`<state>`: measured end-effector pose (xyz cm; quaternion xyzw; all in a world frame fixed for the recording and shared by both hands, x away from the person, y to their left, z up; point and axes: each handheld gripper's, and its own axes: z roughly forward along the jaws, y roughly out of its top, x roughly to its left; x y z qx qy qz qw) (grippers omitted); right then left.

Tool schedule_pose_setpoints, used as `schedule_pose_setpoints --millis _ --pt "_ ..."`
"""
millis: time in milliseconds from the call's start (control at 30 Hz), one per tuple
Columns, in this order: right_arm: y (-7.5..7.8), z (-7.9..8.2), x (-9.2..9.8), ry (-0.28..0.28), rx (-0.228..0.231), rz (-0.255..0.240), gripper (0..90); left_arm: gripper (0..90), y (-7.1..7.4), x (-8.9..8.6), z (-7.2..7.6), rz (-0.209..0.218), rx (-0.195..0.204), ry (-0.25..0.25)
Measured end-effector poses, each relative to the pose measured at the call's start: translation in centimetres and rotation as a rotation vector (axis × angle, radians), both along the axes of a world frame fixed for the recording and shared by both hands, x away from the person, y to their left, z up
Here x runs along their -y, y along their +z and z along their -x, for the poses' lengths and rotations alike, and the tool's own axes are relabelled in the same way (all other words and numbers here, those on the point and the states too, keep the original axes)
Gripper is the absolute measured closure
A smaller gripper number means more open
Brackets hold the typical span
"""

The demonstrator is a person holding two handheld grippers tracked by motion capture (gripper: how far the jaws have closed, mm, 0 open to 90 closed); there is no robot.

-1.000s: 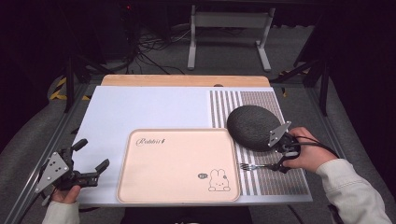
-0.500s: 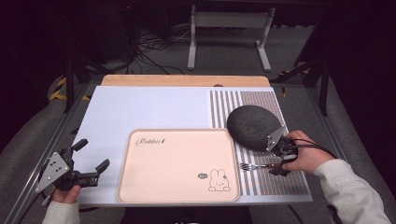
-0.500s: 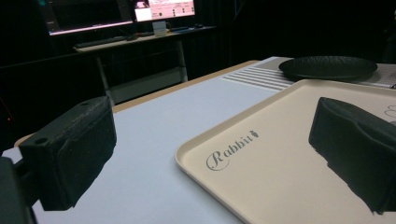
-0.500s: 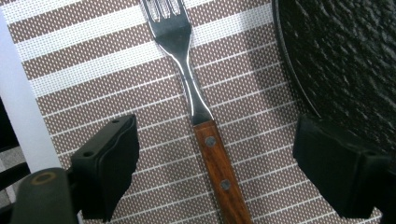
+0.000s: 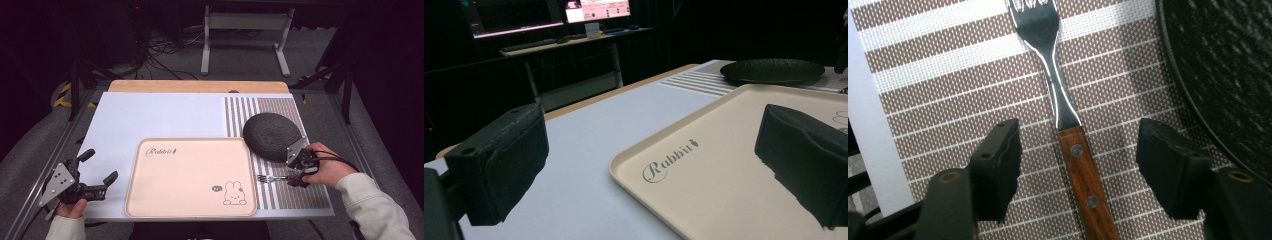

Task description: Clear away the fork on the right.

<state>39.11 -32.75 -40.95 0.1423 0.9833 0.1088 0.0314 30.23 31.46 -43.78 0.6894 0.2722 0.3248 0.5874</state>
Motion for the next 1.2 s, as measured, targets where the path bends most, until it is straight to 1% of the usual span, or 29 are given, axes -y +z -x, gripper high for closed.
schedule_pose_setpoints --millis 33,67,100,133,233,300,433,467,533,600,667,767,800,867,900,1067,1100,1200 --pt "-0.05 -0.06 0.02 0.012 0.001 0.003 40.1 1.3 0.00 0.01 0.00 0.000 0.000 0.000" --pt "-0.10 -0.02 0.00 0.008 -0.002 0.010 42.5 1.3 0.00 0.01 0.00 0.000 0.001 -0.001" --pt "-0.14 -0.08 0.03 0.021 -0.013 0.012 44.4 1.3 0.00 0.01 0.00 0.000 0.001 -0.001" --pt "-0.18 -0.08 0.03 0.022 -0.018 0.015 46.3 1.3 -0.01 0.00 0.01 -0.001 -0.001 0.000" --pt "-0.29 -0.24 0.10 0.036 -0.001 0.017 49.9 1.3 -0.02 -0.02 0.01 0.002 0.001 0.000" --pt "-0.28 -0.26 0.17 0.044 0.007 0.021 54.7 1.3 -0.02 -0.02 0.01 0.001 0.000 0.000" --pt "-0.32 -0.25 0.19 0.059 -0.004 0.035 63.2 1.3 -0.02 0.01 0.00 -0.001 -0.001 -0.001" --pt "-0.34 -0.28 0.21 0.069 -0.014 0.038 64.8 1.3 -0.02 0.00 0.00 -0.001 -0.001 -0.001" --pt "-0.44 -0.31 0.19 0.090 -0.009 0.042 68.1 1.3 -0.02 0.00 0.00 0.000 -0.002 0.000" --pt "-0.40 -0.26 0.18 0.103 -0.013 0.040 72.3 1.3 -0.02 0.00 0.01 -0.002 -0.002 -0.001" --pt "-0.36 -0.31 0.19 0.126 -0.009 0.047 73.6 1.3 -0.03 0.01 0.00 -0.001 -0.002 -0.001" --pt "-0.34 -0.31 0.17 0.134 -0.009 0.052 74.1 1.3 -0.03 0.00 0.00 -0.001 -0.002 -0.002" --pt "-0.33 -0.35 0.09 0.155 -0.009 0.056 74.9 1.3 -0.03 -0.01 0.00 0.001 -0.001 -0.001" --pt "-0.29 -0.24 0.03 0.146 -0.010 0.065 76.0 1.3 -0.03 -0.01 0.00 0.002 -0.002 -0.001" --pt "-0.29 -0.29 -0.01 0.160 -0.011 0.063 76.5 1.3 -0.03 -0.01 0.00 0.003 -0.002 -0.002" --pt "-0.29 -0.23 -0.13 0.173 -0.008 0.069 77.4 1.3 -0.04 -0.01 0.01 0.003 -0.003 -0.002" --pt "-0.27 -0.30 -0.14 0.194 -0.003 0.070 77.5 1.3 -0.04 -0.03 0.00 0.003 -0.003 -0.002" --pt "-0.16 -0.19 -0.16 0.191 0.003 0.073 77.6 1.3 -0.04 -0.04 0.00 0.002 -0.004 -0.003"
